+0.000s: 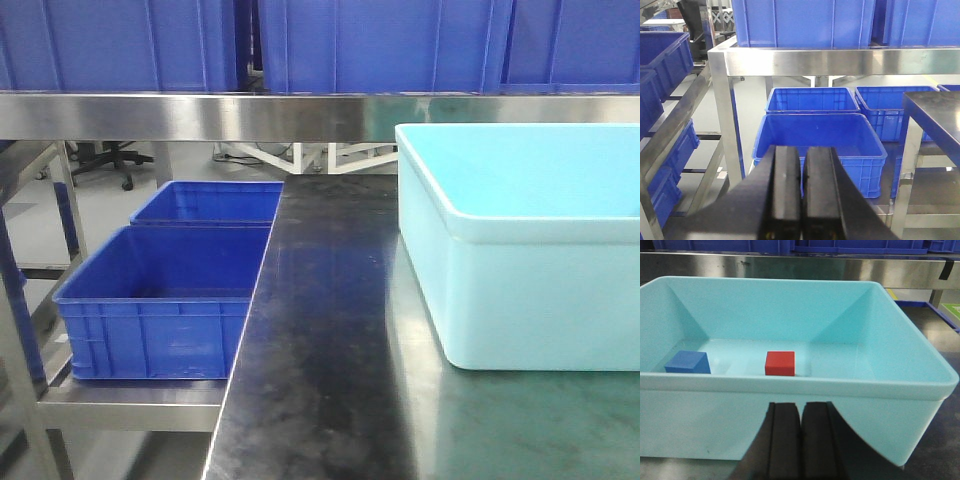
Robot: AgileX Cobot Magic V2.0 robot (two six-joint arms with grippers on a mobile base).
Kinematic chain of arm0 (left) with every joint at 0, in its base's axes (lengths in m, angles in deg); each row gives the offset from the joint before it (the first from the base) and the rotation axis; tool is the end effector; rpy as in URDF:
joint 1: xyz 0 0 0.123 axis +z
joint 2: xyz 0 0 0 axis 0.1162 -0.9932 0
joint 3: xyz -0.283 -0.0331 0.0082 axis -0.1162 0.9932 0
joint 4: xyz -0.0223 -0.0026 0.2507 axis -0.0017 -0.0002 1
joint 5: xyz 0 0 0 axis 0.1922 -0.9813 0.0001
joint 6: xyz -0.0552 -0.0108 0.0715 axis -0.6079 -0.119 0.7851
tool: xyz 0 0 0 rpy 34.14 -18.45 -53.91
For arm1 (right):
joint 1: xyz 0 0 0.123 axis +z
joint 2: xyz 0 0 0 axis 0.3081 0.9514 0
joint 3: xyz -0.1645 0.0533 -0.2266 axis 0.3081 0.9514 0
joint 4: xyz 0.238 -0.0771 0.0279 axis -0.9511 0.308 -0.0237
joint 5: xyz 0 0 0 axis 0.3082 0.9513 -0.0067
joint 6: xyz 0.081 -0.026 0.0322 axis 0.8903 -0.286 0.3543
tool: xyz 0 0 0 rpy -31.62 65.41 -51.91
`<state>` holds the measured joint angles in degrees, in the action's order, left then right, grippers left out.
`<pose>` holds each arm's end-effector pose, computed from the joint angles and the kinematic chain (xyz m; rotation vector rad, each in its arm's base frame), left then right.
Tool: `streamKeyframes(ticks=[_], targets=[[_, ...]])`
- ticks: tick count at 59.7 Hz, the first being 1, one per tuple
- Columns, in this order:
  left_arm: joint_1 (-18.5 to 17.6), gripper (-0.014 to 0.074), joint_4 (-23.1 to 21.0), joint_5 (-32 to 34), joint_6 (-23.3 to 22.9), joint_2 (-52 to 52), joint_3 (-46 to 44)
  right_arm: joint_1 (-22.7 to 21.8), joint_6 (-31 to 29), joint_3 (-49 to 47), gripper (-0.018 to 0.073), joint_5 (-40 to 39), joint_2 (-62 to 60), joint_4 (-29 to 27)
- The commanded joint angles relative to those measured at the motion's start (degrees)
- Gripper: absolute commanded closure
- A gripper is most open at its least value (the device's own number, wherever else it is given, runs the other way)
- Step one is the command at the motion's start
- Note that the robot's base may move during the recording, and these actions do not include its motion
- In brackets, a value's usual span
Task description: Pick red cube and place on left shelf
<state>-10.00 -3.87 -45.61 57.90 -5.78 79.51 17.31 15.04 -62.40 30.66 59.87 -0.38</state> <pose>0.0561 -0.0031 0.1985 0.0340 1.6166 -0.0552 0.0561 -0.0006 0.1860 0.0384 1.6991 0.0172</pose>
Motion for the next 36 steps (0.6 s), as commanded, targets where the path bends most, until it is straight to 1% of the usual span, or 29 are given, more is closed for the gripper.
streamKeyframes(ticks=[1, 36], targets=[[-0.4, 0.0495, -0.2, 5.0, 0.0, 0.9, 1.3, -0.2, -0.6, -1.0, 0.0492, -4.7, -1.2, 0.8], [-0.4, 0.0495, -0.2, 5.0, 0.0, 0.9, 1.3, -0.2, -0.6, -1.0, 0.0492, -4.7, -1.2, 0.8]])
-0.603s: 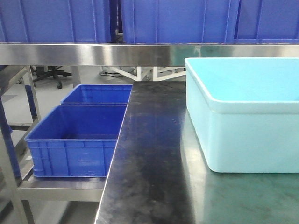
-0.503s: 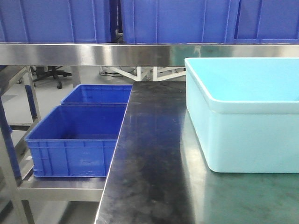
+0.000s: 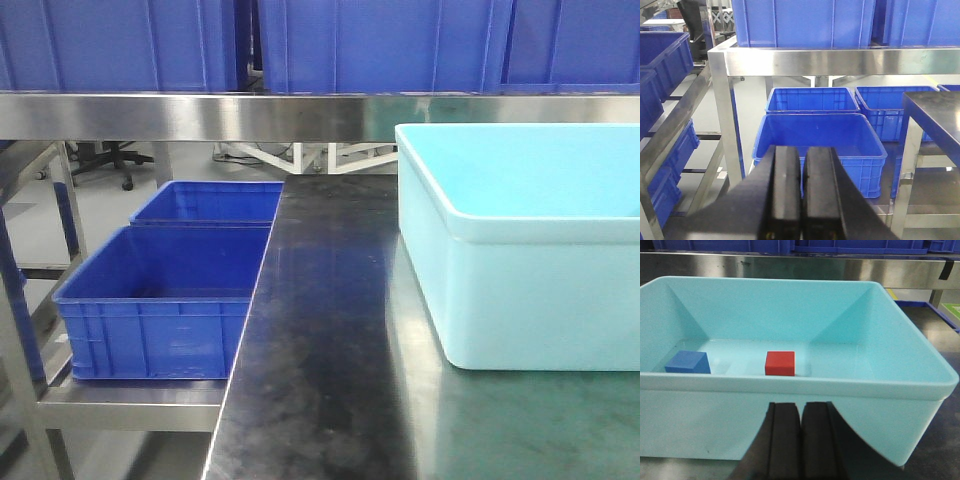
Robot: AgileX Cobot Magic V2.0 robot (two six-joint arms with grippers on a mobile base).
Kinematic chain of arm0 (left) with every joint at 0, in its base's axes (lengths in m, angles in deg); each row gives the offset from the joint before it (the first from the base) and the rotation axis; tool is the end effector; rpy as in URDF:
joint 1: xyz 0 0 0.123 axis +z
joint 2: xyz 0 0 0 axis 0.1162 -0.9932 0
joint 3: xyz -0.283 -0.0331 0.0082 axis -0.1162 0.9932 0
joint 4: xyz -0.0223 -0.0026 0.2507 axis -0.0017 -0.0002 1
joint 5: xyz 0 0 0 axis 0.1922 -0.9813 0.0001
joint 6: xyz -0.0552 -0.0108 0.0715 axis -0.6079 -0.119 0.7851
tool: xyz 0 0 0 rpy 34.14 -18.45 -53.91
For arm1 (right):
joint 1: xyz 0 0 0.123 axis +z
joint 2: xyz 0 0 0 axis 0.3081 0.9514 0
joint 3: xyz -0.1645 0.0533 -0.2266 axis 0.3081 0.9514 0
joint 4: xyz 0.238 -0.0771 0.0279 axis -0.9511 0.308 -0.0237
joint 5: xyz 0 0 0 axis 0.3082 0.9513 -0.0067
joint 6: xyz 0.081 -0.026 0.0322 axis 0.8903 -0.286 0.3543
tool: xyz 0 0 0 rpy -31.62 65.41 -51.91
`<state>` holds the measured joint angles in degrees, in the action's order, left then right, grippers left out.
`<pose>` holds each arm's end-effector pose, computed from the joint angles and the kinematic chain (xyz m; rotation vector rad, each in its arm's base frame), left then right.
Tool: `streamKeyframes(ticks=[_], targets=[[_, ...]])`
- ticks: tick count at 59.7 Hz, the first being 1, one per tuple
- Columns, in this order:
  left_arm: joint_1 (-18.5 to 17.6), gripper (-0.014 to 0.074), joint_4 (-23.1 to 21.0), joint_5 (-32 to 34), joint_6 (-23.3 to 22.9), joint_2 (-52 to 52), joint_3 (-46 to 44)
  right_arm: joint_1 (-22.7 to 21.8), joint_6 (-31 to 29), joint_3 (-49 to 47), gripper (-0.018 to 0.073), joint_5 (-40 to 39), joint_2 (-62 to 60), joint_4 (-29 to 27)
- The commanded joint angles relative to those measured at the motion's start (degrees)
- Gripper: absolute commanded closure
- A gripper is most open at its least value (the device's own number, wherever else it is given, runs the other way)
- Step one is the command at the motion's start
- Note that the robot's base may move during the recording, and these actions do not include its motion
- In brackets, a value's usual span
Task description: Pick red cube and place on left shelf
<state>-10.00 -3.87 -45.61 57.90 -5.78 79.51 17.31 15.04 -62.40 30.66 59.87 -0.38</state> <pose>0.0561 -0.0031 0.1985 0.0340 1.6166 -0.0552 0.0561 -0.0006 0.1860 0.0384 1.6991 0.0172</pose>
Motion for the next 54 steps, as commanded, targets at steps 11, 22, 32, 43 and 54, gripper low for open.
streamKeyframes(ticks=[11, 22, 32, 43, 54], targets=[[-0.4, 0.0495, -0.2, 5.0, 0.0, 0.9, 1.3, -0.2, -0.7, -1.0, 0.0492, -4.7, -1.2, 2.2], [-0.4, 0.0495, -0.2, 5.0, 0.0, 0.9, 1.3, -0.2, -0.7, -1.0, 0.0492, -4.7, -1.2, 2.7], [-0.4, 0.0495, -0.2, 5.0, 0.0, 0.9, 1.3, -0.2, -0.7, -1.0, 0.0492, -5.4, -1.2, 2.7], [-0.4, 0.0495, -0.2, 5.0, 0.0, 0.9, 1.3, -0.1, -0.6, -1.0, 0.0492, -9.0, -1.2, 2.6], [-0.4, 0.0495, -0.2, 5.0, 0.0, 0.9, 1.3, -0.1, -0.6, -4.5, 0.0492, -13.1, 2.7, 2.6]])
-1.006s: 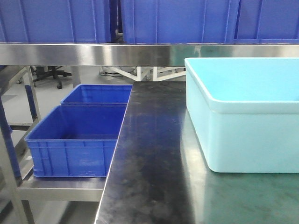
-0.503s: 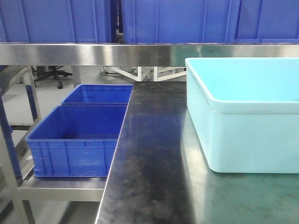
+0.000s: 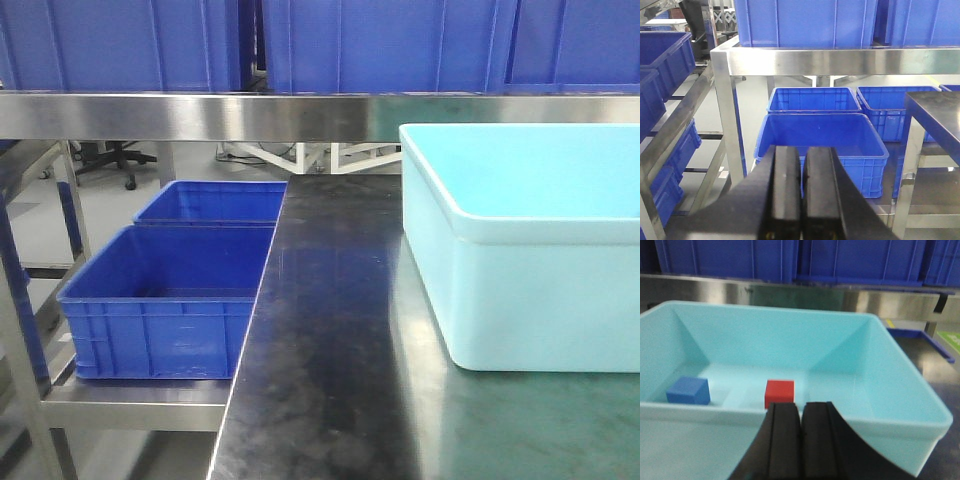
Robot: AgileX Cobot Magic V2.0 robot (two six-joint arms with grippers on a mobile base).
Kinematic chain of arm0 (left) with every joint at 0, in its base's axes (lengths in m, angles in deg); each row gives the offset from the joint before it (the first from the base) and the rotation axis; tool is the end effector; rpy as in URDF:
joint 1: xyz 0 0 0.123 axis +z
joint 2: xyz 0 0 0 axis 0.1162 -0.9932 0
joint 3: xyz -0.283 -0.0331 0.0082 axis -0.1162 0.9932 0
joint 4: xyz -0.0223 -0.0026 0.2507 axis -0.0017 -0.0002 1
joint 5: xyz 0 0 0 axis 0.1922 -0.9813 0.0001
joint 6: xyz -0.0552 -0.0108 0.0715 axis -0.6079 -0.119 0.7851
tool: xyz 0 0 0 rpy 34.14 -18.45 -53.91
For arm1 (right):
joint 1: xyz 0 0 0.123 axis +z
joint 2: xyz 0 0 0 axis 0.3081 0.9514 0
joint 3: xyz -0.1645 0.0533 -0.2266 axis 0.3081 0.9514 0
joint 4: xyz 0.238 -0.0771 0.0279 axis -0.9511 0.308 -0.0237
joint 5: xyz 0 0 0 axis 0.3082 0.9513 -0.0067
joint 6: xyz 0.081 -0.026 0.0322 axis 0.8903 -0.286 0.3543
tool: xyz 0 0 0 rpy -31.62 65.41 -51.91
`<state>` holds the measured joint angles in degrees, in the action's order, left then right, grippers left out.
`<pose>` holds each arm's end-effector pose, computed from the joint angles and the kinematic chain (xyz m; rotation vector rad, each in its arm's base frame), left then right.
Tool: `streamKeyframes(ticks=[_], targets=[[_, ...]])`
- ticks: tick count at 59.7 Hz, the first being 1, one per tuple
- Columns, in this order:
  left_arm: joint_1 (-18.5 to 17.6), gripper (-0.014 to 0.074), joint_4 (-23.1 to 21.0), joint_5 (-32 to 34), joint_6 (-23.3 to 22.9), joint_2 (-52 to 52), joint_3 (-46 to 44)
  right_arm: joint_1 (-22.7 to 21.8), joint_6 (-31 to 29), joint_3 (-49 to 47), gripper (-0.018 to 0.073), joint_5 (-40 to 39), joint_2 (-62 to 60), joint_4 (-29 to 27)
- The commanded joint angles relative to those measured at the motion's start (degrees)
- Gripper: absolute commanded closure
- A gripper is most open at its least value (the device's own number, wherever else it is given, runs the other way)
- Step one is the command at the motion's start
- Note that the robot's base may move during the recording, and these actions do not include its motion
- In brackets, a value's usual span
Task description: Pick red cube and place on left shelf
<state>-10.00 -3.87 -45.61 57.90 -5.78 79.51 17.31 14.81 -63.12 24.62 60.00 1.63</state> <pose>0.0561 -0.0031 0.1985 0.0340 1.6166 -0.0552 0.0565 -0.0009 0.1997 0.0074 1.5838 -0.0150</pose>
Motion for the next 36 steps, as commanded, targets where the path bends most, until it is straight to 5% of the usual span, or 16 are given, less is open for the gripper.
streamKeyframes(ticks=[1, 36], targets=[[-0.4, 0.0495, -0.2, 5.0, 0.0, 0.9, 1.3, -0.1, -0.4, -4.5, 0.0492, -7.1, 3.5, 0.6], [-0.4, 0.0495, -0.2, 5.0, 0.0, 0.9, 1.3, -0.1, -0.4, -31.7, 0.0492, -12.8, 36.8, 0.6]])
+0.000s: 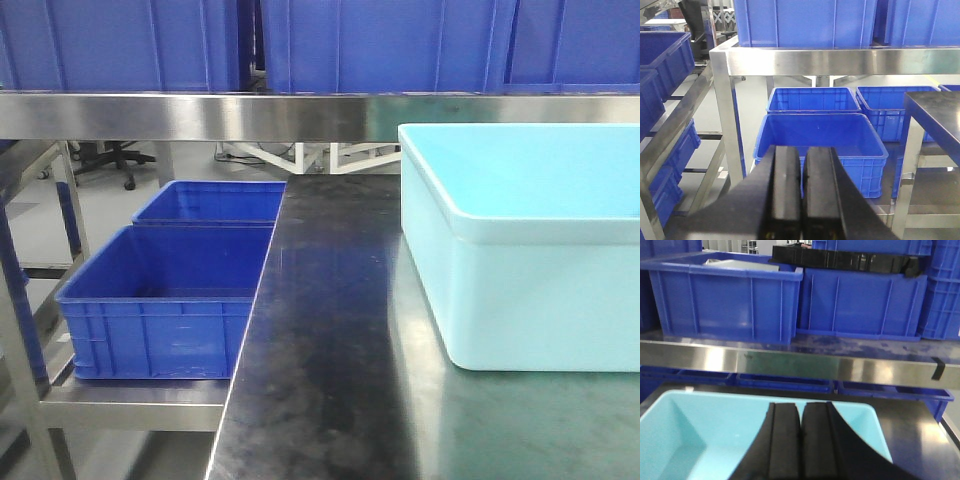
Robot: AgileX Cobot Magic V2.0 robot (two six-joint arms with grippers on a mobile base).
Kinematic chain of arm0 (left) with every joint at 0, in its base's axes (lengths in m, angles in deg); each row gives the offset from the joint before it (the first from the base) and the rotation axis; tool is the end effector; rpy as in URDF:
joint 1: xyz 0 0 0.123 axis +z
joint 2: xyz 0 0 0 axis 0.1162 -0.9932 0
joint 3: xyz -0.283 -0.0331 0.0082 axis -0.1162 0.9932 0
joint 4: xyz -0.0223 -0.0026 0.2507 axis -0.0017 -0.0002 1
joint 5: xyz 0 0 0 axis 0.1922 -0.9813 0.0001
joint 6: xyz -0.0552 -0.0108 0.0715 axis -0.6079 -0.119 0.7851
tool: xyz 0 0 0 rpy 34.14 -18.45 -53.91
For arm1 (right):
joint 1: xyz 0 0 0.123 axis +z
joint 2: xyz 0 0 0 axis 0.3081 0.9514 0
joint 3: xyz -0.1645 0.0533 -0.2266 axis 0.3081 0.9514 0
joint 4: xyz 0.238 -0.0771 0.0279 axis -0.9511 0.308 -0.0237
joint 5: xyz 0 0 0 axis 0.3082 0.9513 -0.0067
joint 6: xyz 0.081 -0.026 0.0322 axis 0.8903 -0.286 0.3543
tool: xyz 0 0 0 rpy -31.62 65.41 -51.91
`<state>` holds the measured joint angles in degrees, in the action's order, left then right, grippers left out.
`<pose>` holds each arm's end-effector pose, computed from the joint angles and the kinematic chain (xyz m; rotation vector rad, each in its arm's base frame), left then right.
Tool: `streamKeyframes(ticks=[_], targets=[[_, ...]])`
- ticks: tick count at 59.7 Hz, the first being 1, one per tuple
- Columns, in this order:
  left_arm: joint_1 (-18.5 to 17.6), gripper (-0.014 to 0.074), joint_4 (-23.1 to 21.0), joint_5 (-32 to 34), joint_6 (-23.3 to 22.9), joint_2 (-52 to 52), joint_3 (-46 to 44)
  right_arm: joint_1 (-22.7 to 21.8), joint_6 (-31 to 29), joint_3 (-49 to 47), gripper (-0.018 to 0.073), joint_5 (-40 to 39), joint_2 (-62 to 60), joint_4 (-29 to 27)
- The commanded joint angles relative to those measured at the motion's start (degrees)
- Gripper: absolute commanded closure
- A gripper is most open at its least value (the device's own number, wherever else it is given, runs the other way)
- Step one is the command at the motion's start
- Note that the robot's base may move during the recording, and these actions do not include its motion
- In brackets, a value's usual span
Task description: Pick red cube and place on left shelf
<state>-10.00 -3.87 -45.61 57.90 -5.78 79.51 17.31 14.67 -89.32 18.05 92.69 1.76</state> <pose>0.0561 -0.0031 0.1985 0.0340 1.6166 -0.0552 0.1241 -0.0013 0.3184 0.0004 1.5825 -0.0156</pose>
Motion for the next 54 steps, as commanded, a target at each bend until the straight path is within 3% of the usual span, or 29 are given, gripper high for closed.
streamKeyframes(ticks=[1, 18, 44, 49, 54], targets=[[-0.4, 0.0495, -0.2, 5.0, 0.0, 0.9, 1.3, -0.1, -0.3, -6.5, 0.0492, -6.2, 4.8, 0.5], [-0.4, 0.0495, -0.2, 5.0, 0.0, 0.9, 1.3, -0.1, -0.3, -15.5, 0.0492, -2.3, 17.5, 0.5], [-0.4, 0.0495, -0.2, 5.0, 0.0, 0.9, 1.3, 0.0, 0.0, -17.3, 0.0485, 4.4, 30.5, -0.7], [-0.4, 0.0495, -0.2, 5.0, 0.0, 0.9, 1.3, 0.0, 0.0, -17.3, 0.0421, 5.3, 32.0, -0.9], [-0.4, 0.0495, -0.2, 5.0, 0.0, 0.9, 1.3, 0.3, 0.2, -17.4, 0.0225, 5.9, 33.1, -2.9]])
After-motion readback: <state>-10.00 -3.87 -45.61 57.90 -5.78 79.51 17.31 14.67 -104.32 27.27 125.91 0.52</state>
